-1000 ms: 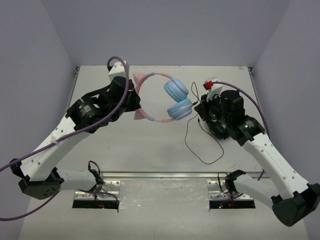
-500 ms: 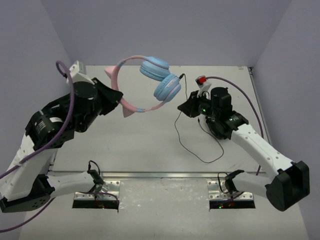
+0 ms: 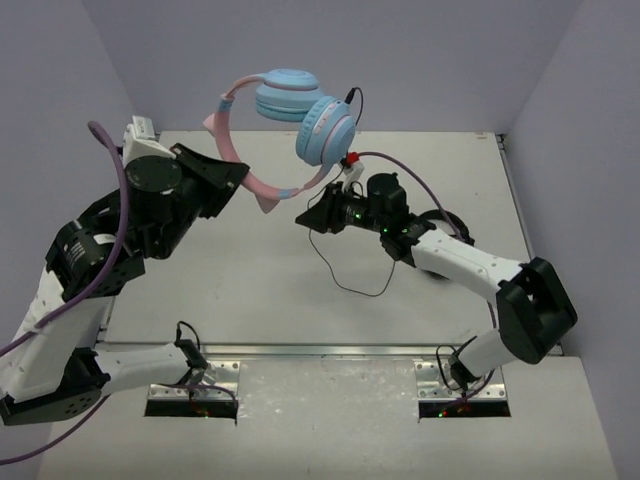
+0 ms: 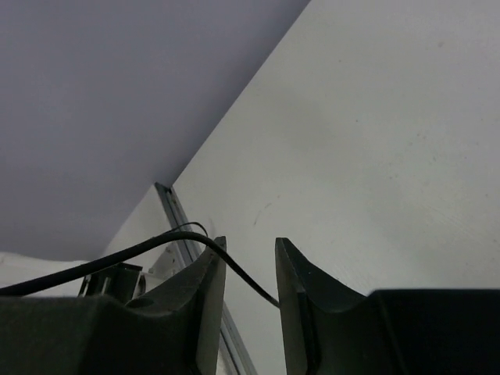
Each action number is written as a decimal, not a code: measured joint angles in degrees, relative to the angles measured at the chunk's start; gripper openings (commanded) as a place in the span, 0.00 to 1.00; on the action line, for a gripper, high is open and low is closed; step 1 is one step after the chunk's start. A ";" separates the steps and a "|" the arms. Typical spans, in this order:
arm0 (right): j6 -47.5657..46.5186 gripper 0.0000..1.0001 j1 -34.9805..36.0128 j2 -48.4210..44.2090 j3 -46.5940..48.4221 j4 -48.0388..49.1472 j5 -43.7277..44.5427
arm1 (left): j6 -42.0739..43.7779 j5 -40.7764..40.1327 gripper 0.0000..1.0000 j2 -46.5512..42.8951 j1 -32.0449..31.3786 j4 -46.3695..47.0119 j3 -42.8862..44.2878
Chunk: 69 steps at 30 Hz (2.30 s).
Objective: Wrap the headphones
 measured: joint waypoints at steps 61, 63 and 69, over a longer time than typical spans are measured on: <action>-13.90 0.01 22.12 16.96 32.63 -60.87 24.81 | -3.43 -19.74 0.00 8.31 12.72 0.48 -7.26; -14.16 0.01 22.32 17.07 32.63 -59.69 23.37 | -3.43 -18.93 0.00 8.00 12.72 -0.02 -7.28; -16.39 0.01 23.74 17.20 35.54 -59.10 20.55 | -3.63 -16.68 0.00 7.80 12.72 -0.26 -8.28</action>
